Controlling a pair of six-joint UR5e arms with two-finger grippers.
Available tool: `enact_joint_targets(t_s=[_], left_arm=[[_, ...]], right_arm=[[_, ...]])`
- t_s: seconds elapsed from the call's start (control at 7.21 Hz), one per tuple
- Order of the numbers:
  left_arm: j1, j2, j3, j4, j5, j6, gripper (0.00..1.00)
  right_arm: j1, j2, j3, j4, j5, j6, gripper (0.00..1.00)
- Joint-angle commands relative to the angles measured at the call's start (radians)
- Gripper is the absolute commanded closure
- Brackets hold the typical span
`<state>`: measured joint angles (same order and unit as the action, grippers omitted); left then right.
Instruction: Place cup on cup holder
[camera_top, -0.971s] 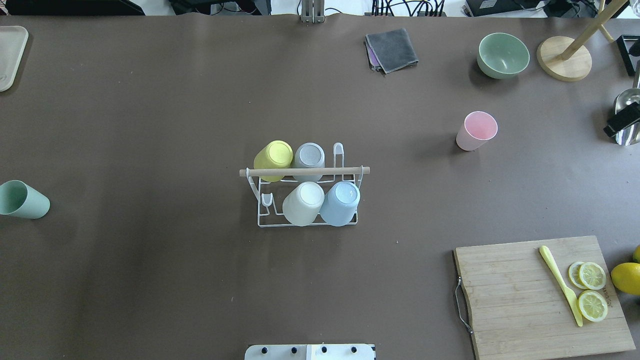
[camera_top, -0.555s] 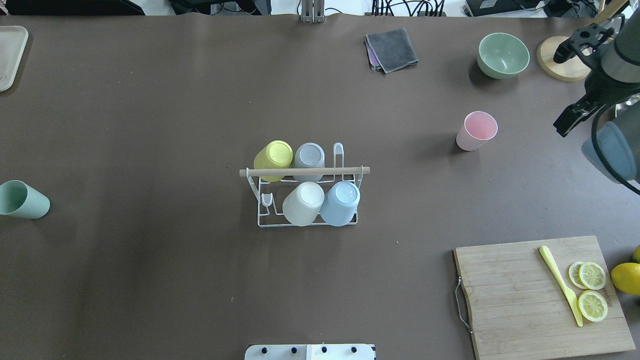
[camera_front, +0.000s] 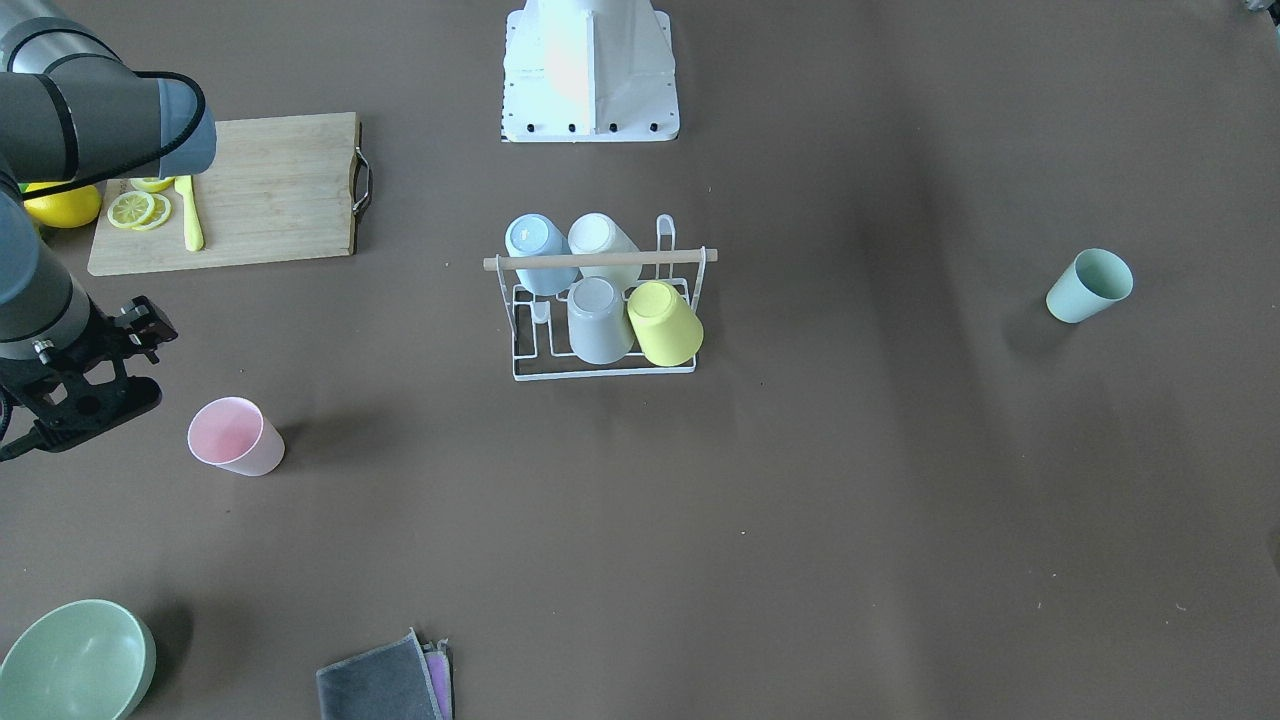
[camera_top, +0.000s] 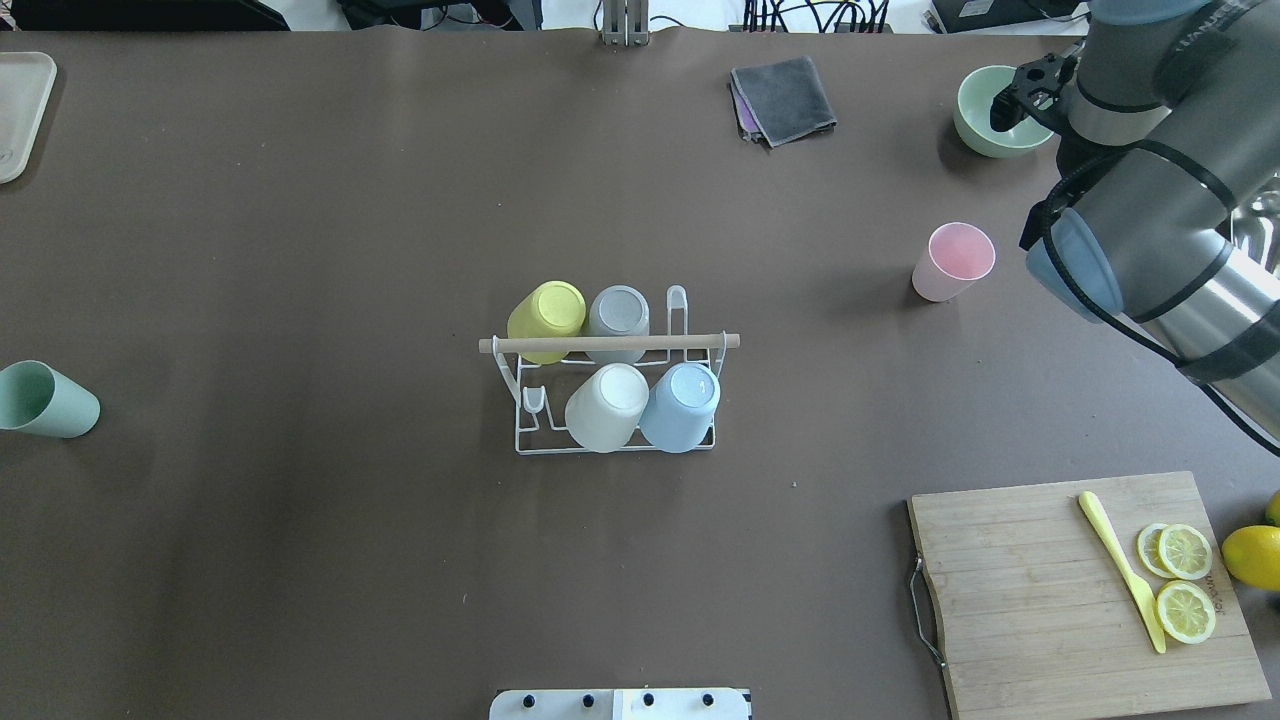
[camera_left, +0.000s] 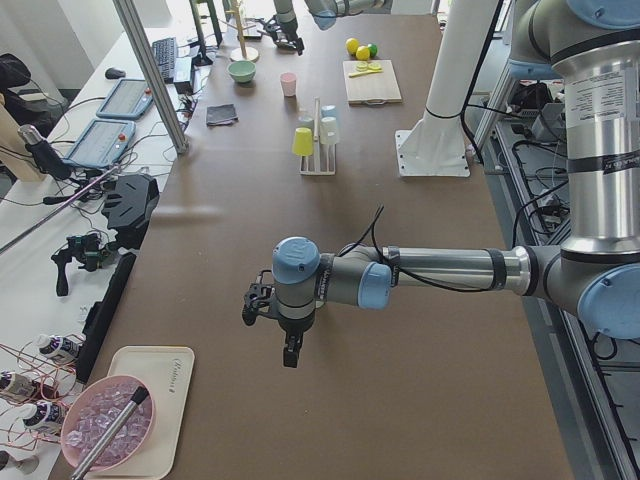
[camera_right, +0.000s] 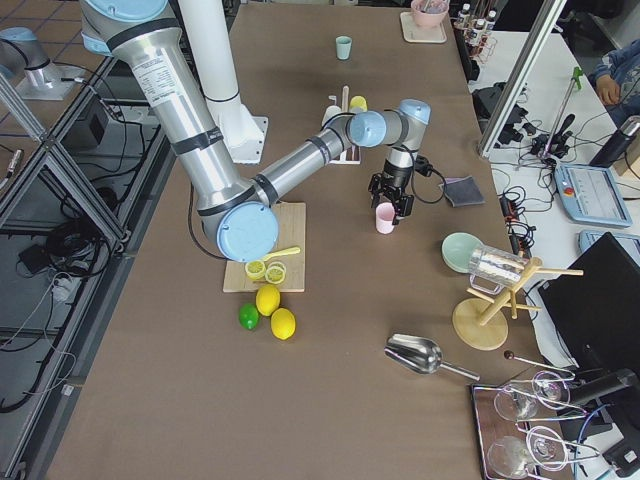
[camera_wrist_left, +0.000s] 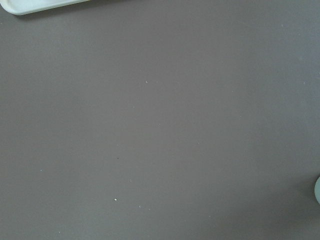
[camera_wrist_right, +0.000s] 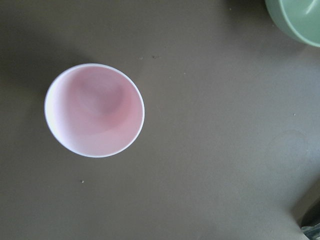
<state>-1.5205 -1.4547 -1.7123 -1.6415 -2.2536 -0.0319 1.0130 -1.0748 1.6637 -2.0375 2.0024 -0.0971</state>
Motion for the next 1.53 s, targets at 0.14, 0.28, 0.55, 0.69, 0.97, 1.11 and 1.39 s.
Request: enact_joint_targets(t_s=[0.14,0.28,0.55,0.69,0.97,1.11,1.39], left_arm=[[0.041,-0.316,0.069,0.37,0.002,0.001,0.02],[0.051,-0.382,0.092,0.443,0.0,0.001,0.02],[0.052,-0.404,0.112,0.479,-0.006,0.016,0.02],[0.057,-0.412,0.158,0.482,-0.074,0.023,0.02],[0.168,-0.44,0.236,0.486,-0.124,0.079,0.02],[0.219,-0.476,0.31,0.486,-0.124,0.122,0.02],[0.255,-0.519,0.368,0.489,-0.123,0.133,0.02]], right_arm=[[-0.02,0.146,-0.165,-0.064,-0.01,-0.084,0.01],[-0.027,0.203,-0.232,-0.075,-0.014,-0.105,0.02],[-0.057,0.278,-0.324,-0.095,-0.043,-0.148,0.02],[-0.103,0.3,-0.355,-0.096,-0.116,-0.15,0.02],[-0.132,0.315,-0.378,-0.098,-0.143,-0.171,0.03],[-0.142,0.337,-0.41,-0.098,-0.148,-0.187,0.03],[-0.191,0.377,-0.464,-0.099,-0.239,-0.254,0.03]])
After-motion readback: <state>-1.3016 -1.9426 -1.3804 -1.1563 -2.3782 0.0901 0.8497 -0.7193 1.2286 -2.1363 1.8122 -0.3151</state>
